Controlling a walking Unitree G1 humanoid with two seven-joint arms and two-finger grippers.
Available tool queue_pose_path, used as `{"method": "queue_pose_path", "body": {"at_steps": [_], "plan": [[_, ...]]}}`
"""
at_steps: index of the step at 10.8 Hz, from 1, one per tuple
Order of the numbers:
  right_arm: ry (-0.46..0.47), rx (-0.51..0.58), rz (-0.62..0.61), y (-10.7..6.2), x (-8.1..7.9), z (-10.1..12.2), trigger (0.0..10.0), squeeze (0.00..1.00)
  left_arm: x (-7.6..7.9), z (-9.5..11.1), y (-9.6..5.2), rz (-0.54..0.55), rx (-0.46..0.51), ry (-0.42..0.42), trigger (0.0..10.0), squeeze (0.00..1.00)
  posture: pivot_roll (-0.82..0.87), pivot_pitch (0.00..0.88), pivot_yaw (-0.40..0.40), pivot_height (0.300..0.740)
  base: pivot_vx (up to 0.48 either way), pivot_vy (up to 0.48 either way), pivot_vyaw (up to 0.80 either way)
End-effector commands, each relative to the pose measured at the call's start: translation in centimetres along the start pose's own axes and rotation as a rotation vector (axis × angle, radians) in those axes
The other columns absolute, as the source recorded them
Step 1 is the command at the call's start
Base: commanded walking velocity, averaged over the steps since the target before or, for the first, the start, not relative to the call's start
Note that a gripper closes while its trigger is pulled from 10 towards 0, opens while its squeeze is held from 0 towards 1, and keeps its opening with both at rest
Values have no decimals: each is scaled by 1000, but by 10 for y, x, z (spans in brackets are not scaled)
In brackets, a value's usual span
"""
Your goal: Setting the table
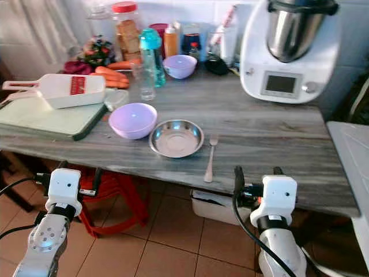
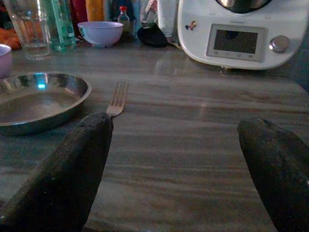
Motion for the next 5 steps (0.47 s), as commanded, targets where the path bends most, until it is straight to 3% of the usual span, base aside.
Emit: {"method": "queue_pose_path", "body": {"at_steps": [1, 5], "plan": [[4, -7, 5, 1, -1, -1, 10000, 0, -3, 1, 1, 14, -2, 4, 10000, 0, 37, 0, 72, 740, 0, 0, 0], [17, -17, 9, 1, -2, -3, 10000, 0, 1, 6, 5, 9, 4, -3, 10000, 0, 37, 0, 73, 740, -292, 0, 0]]}}
Point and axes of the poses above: a point about 5 cm out from each wrist's last joint towards the gripper, its own y axis pointing out of the wrist towards the gripper, its own z axis along the axis of the wrist's last joint, x = y × z, the point moved 2 cm from there along y, pointing out of the wrist towards the gripper, and after that the axes turned 4 degrees about -y, right-handed, at the moved point
